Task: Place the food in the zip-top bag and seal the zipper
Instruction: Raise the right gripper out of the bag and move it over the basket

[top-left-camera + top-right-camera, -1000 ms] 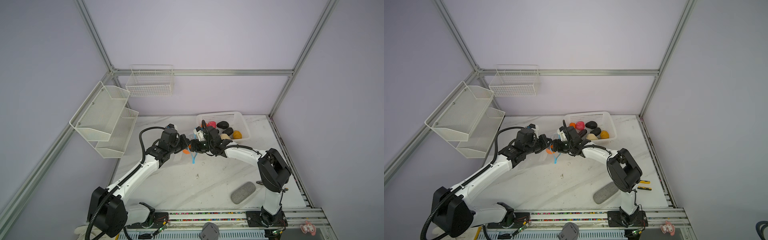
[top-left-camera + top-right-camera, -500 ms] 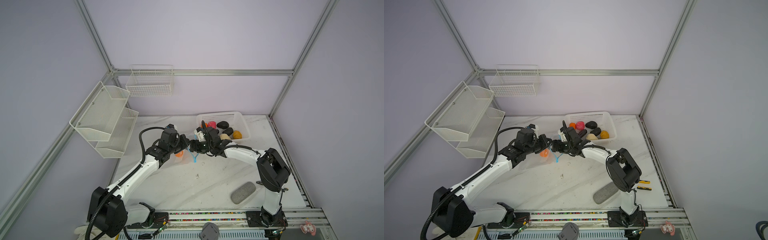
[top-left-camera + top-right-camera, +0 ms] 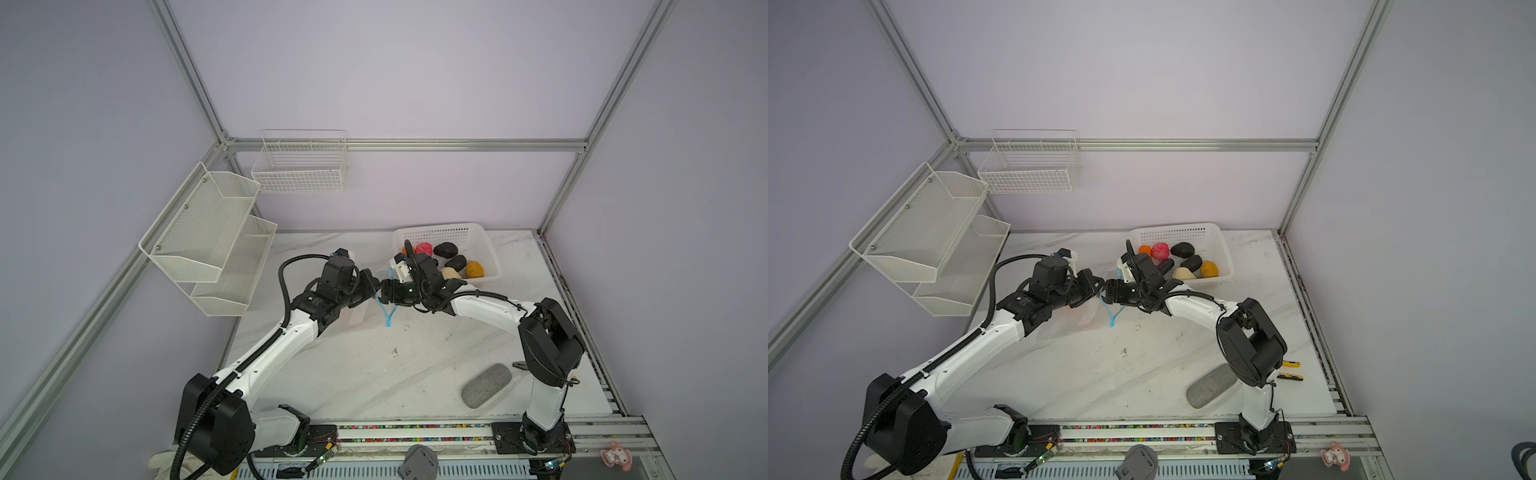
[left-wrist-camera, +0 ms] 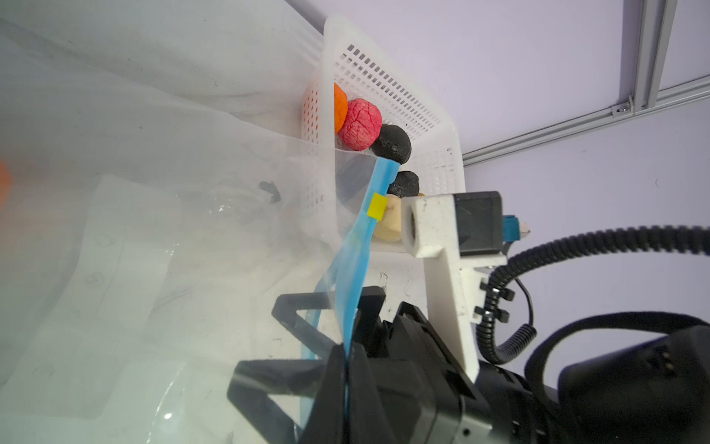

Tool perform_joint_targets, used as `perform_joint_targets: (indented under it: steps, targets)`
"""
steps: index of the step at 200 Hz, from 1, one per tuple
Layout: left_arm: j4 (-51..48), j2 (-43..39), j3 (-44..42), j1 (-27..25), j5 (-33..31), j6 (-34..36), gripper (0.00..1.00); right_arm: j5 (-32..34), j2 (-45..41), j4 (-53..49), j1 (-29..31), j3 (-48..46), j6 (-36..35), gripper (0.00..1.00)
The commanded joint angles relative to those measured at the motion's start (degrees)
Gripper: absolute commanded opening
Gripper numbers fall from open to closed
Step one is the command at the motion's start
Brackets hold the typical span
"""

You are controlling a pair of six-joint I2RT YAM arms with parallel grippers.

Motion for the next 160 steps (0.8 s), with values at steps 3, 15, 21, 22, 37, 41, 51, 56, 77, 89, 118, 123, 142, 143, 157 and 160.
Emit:
perform_joint_targets:
  steps: [3, 15, 21, 22, 37, 41, 51, 56, 77, 89, 118, 123, 142, 143, 157, 160]
  targets:
    - [-1.42, -0.85, -1.86, 0.03, 3.03, 1.44, 0.00, 1.84, -6.37, 1.47, 0.65, -1.57, -0.74, 0.74]
    - [-1.43, -0.68, -1.99, 0.28, 2.87, 1.55, 0.00, 3.00, -8.01, 1.20, 0.65, -2.52, -0.71, 0.74]
    - [-1.44, -0.55, -1.99, 0.38, 2.89, 1.55, 0.00, 3.40, -8.71, 1.01, 0.61, -2.88, -0.74, 0.73]
    - [-1.47, -0.52, -1.97, 0.38, 2.93, 1.55, 0.00, 3.47, -8.86, 0.96, 0.63, -2.91, -0.74, 0.73]
    - [-1.33, -0.19, -2.00, 0.39, 2.96, 1.55, 0.00, 5.44, -10.18, -0.36, 0.65, -3.16, -0.74, 0.73]
    - [-1.37, -0.17, -1.91, 0.55, 3.05, 1.55, 0.00, 5.83, -10.64, -0.65, 0.64, -3.20, -0.74, 0.73]
    - [-1.31, -0.06, -1.86, 0.54, 3.07, 1.55, 0.00, 7.17, -11.49, -1.63, 0.64, -3.41, -1.22, 0.72]
    - [-1.21, 0.05, -1.78, 0.55, 3.05, 1.57, 0.00, 8.09, -12.06, -2.26, 0.64, -3.44, -1.84, 0.72]
    - [-0.63, 0.44, -1.53, 0.66, 3.02, 1.63, 0.00, 12.94, -13.49, -5.27, 0.27, -3.09, -6.37, 0.71]
    - [-0.75, 0.86, -1.16, 0.67, 3.13, 1.96, 0.00, 15.87, -13.46, -7.66, -0.32, -1.86, -9.48, 0.70]
    - [-0.86, 1.43, -0.71, 0.80, 2.89, 2.50, 0.00, 21.30, -11.84, -10.34, -3.07, 0.84, -14.53, 0.68]
    - [-0.75, 1.61, -0.64, 0.81, 2.87, 2.59, 0.00, 21.70, -11.32, -10.34, -3.82, 1.17, -15.20, 0.68]
    - [-0.87, 2.17, -0.20, 0.99, 2.75, 2.91, 0.00, 21.93, -8.87, -10.45, -6.89, 2.72, -16.85, 0.66]
    - [-0.87, 2.20, -0.19, 0.95, 2.77, 2.93, 0.00, 21.83, -8.77, -10.44, -7.03, 2.79, -16.93, 0.66]
    - [-0.95, 2.72, 0.24, 1.00, 2.80, 3.08, 0.00, 21.97, -6.49, -10.47, -8.69, 4.51, -17.93, 0.65]
    - [-0.96, 2.79, 0.38, 1.02, 2.80, 3.12, 0.00, 21.99, -5.98, -10.51, -9.01, 5.01, -18.22, 0.65]
